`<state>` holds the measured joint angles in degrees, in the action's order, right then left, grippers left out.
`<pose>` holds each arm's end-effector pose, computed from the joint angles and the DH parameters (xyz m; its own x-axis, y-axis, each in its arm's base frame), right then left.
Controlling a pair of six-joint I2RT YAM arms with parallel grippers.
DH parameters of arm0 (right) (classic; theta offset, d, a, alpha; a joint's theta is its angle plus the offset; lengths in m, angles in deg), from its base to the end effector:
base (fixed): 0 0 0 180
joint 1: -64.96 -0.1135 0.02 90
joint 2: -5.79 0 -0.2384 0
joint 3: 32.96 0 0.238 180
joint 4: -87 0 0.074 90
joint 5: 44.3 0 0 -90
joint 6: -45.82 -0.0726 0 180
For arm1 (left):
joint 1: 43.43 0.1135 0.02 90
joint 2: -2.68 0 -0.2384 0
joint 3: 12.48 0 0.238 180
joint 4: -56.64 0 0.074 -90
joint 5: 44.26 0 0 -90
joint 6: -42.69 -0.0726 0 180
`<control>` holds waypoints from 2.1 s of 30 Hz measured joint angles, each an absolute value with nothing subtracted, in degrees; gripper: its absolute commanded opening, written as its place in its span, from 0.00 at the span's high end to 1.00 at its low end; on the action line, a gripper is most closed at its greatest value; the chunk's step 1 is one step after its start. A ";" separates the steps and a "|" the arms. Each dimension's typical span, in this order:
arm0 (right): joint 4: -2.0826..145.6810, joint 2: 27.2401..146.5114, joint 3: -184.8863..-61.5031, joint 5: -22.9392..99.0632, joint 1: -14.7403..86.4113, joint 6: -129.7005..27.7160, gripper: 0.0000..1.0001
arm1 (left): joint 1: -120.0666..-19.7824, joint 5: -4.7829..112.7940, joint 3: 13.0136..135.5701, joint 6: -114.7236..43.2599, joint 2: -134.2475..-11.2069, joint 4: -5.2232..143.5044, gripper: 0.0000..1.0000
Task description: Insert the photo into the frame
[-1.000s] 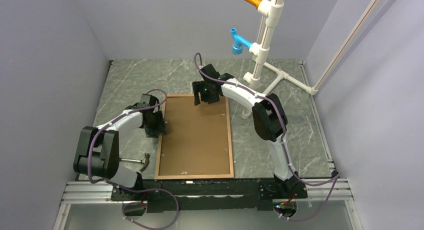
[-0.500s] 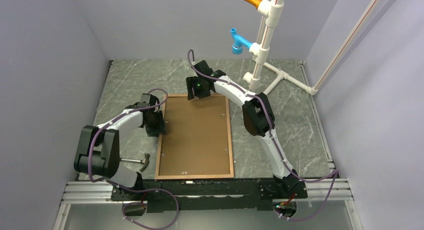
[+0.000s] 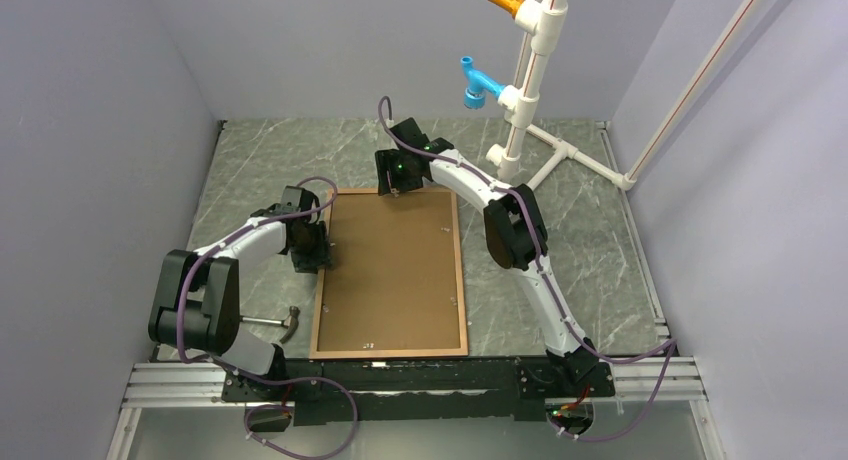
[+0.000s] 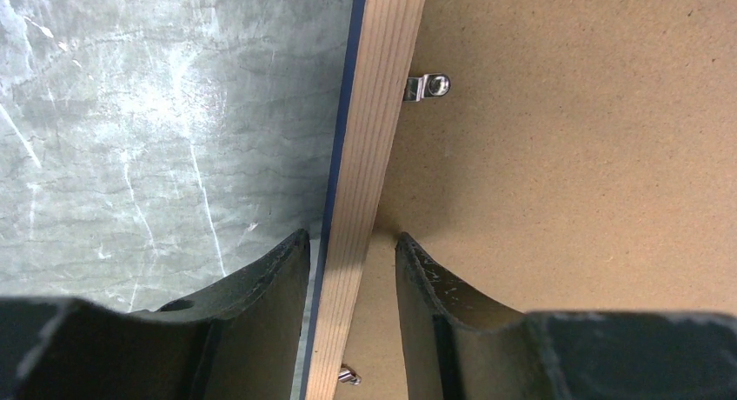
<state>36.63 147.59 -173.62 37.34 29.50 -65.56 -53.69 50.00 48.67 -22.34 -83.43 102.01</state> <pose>0.4305 0.3196 0.1421 -0.8298 -0.1482 -0.5381 -0.3707 0.8671 0.3329 0.2636 -0.0532 0.1131 -0.9253 -0.2603 -0.2756 -0.2078 0.9563 -0.2055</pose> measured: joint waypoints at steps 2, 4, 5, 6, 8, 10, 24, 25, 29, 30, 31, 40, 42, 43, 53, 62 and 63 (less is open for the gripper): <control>36.67 147.59 -173.62 37.01 29.54 -65.56 0.37 | -53.69 50.00 48.67 -22.45 -83.45 102.01 0.55; 36.91 147.66 -173.60 36.23 29.63 -65.56 0.37 | -53.69 50.00 48.67 -22.47 -83.47 101.99 0.55; 37.08 147.68 -173.60 35.81 29.63 -65.59 0.38 | -53.69 50.00 48.67 -22.51 -83.47 102.01 0.55; 37.35 147.77 -173.60 35.27 29.63 -65.59 0.38 | -53.69 50.00 48.69 -22.60 -83.47 102.01 0.55; 38.11 148.03 -173.62 34.09 29.63 -65.59 0.38 | -53.69 50.00 48.75 -22.65 -83.54 102.07 0.55; 38.33 148.20 -173.66 33.26 29.54 -65.52 0.38 | -53.69 50.02 48.78 -22.65 -83.58 102.12 0.55; 37.92 148.51 -174.04 31.55 29.15 -61.17 0.45 | -53.62 50.45 48.93 -22.62 -83.84 102.20 0.55; 37.78 148.53 -174.04 30.98 29.02 -60.73 0.45 | -53.62 50.45 48.93 -22.65 -83.84 102.20 0.54; 37.35 149.03 -173.55 28.34 26.88 -59.18 0.43 | -53.62 50.50 49.10 -22.62 -84.13 102.36 0.54; 37.92 148.84 -173.05 27.42 26.24 -58.90 0.43 | -53.62 50.50 49.15 -22.65 -84.17 102.40 0.54; 38.51 148.58 -172.42 26.79 25.87 -58.66 0.43 | -53.62 50.50 49.17 -22.62 -84.17 102.42 0.54; 39.62 143.15 -164.86 29.04 25.32 -59.20 0.39 | -53.62 50.50 49.30 -22.65 -84.26 102.60 0.54; 39.29 140.88 -162.15 31.22 26.29 -59.86 0.39 | -53.62 50.50 49.30 -22.65 -84.26 102.60 0.54; 39.18 139.59 -160.72 32.56 26.96 -60.19 0.39 | -53.62 50.48 49.30 -22.65 -84.26 102.60 0.54; 38.75 130.70 -149.14 41.80 33.19 -63.20 0.39 | -53.62 50.50 49.30 -22.65 -84.30 102.62 0.54; 38.02 133.28 -148.70 42.68 32.47 -63.75 0.37 | -53.51 50.65 49.43 -22.65 -84.58 102.71 0.54; 38.46 133.54 -149.08 42.57 32.38 -63.75 0.37 | -53.49 50.65 49.45 -22.62 -84.58 102.75 0.54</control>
